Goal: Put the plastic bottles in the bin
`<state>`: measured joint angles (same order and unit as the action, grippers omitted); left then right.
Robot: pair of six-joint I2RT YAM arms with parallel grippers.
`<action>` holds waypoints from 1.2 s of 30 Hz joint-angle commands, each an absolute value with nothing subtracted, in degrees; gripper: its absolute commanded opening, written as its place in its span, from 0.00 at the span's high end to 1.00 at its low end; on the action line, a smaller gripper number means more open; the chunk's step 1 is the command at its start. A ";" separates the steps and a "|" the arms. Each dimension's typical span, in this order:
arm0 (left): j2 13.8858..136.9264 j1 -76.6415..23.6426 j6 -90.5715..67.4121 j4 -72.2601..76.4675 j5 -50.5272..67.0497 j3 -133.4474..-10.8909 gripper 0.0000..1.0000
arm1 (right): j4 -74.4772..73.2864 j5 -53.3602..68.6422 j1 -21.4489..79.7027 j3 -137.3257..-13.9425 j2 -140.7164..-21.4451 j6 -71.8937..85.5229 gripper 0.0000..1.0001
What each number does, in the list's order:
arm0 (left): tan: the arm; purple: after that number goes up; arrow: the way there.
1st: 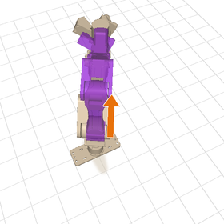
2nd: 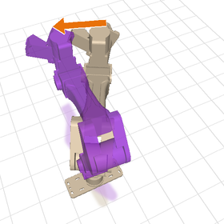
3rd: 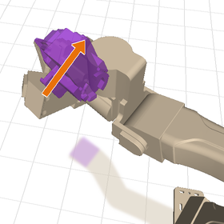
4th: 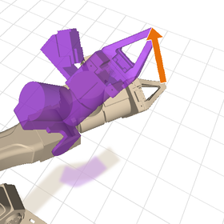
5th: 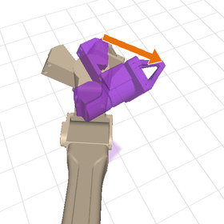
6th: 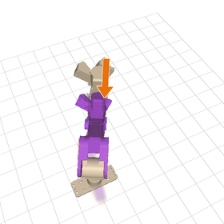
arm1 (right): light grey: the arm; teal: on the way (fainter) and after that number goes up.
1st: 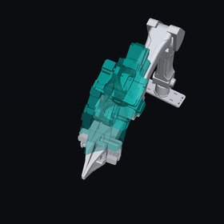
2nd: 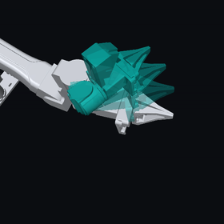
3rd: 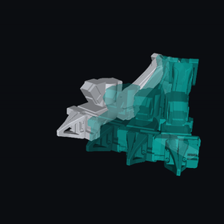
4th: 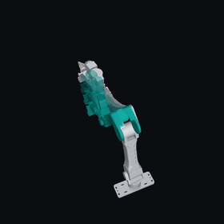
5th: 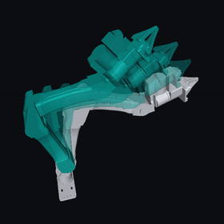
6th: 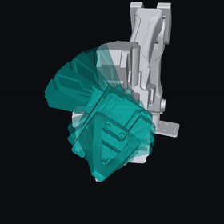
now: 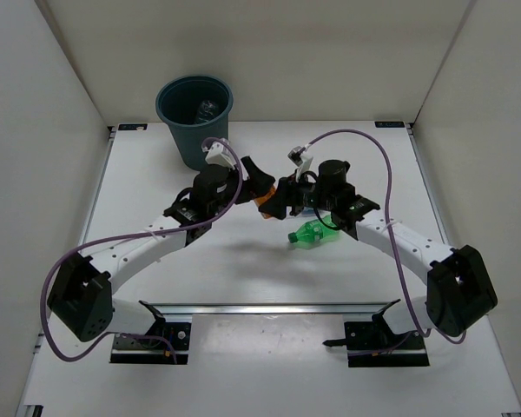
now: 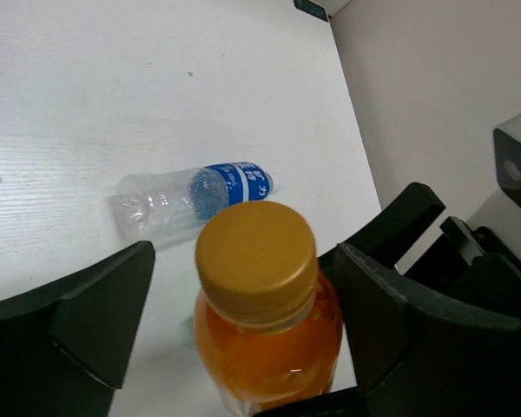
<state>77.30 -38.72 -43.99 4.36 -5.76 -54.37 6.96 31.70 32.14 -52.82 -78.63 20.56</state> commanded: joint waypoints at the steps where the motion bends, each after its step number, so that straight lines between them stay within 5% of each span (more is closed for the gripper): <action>1: 77.52 -38.32 -42.27 3.69 -4.14 -55.46 0.09 | 10.99 33.75 32.61 -55.63 -77.87 19.25 0.99; 6: 77.61 -38.41 -42.10 4.92 -5.71 -55.11 0.59 | 9.84 34.81 32.26 -56.16 -79.27 19.07 0.96; 8: 77.70 -38.93 -42.10 4.57 -5.45 -55.63 0.66 | 9.85 35.24 32.61 -55.81 -79.45 19.25 0.89; 11: 76.82 -38.06 -41.31 4.22 -5.71 -55.89 0.71 | 8.97 34.80 31.91 -55.81 -79.28 19.07 0.51; 13: 76.12 -37.01 -40.61 3.61 -6.85 -56.42 0.75 | 7.92 34.28 31.55 -55.64 -77.97 19.34 0.14; 14: 75.77 -36.13 -39.56 2.99 -7.81 -57.64 0.75 | 8.17 34.02 30.94 -55.46 -77.79 19.34 0.03; 22: 81.54 -26.81 -24.39 0.44 -26.24 -76.16 0.71 | 0.20 28.22 22.51 -50.89 -68.48 19.87 0.01; 27: 96.46 -22.68 -11.26 2.55 -39.79 -99.26 0.68 | -16.42 9.53 21.63 -51.33 -67.67 21.08 0.01; 30: 107.53 -20.05 -6.77 2.73 -41.92 -111.22 0.59 | -22.31 4.84 19.35 -50.63 -67.67 27.84 0.01; 33: 115.72 -17.58 -7.03 1.15 -42.98 -120.81 0.36 | -25.13 -1.91 20.21 -50.18 -67.50 31.37 0.01; 36: 120.57 -14.86 -7.73 2.37 -42.10 -125.05 0.35 | -28.03 -4.92 21.01 -51.67 -68.38 33.66 0.01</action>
